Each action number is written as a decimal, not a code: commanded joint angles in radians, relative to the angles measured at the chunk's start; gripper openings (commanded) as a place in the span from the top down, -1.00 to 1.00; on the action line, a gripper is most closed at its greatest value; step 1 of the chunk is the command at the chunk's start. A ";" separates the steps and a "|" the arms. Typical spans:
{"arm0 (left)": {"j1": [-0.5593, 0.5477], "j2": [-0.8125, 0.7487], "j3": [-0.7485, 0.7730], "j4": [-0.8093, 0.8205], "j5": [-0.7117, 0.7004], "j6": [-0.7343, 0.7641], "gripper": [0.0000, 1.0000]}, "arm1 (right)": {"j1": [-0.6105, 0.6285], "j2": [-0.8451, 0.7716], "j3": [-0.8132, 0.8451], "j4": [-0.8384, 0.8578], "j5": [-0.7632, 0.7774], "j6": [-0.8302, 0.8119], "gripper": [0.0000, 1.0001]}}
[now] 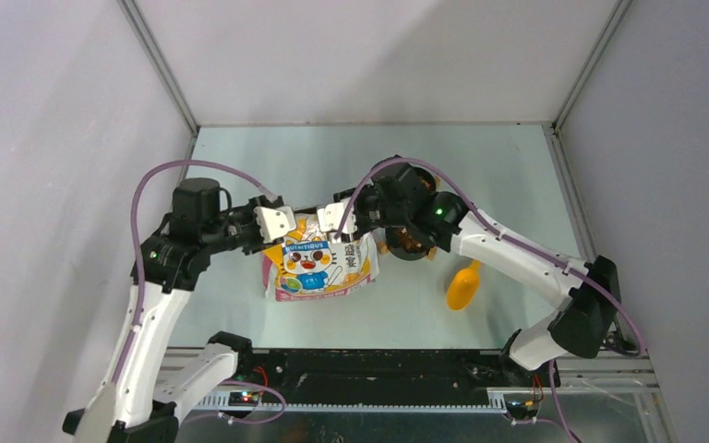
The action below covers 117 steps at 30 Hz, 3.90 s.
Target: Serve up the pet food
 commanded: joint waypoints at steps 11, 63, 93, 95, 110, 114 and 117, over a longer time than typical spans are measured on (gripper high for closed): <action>-0.109 0.177 0.013 0.194 0.014 0.149 0.15 | -0.124 0.033 0.153 -0.166 -0.087 0.047 0.49; -0.184 0.345 0.189 0.204 0.139 -0.164 0.10 | -0.351 0.102 0.337 -0.427 -0.713 0.424 1.00; -0.193 0.407 0.264 -0.045 0.205 -0.056 0.43 | -0.101 -0.037 0.097 -0.146 -0.234 0.067 0.19; -0.190 0.383 0.235 -0.034 0.191 -0.051 0.38 | -0.081 -0.039 0.074 -0.100 -0.175 0.057 0.21; -0.156 0.286 0.098 0.117 0.112 -0.014 0.49 | -0.052 0.021 0.076 -0.091 -0.143 -0.021 0.48; -0.154 0.282 0.083 0.112 0.105 0.032 0.84 | -0.074 0.030 0.103 -0.155 -0.176 -0.027 0.83; -0.154 0.280 0.079 0.112 0.091 0.061 0.99 | -0.106 0.038 0.156 -0.210 -0.238 0.025 1.00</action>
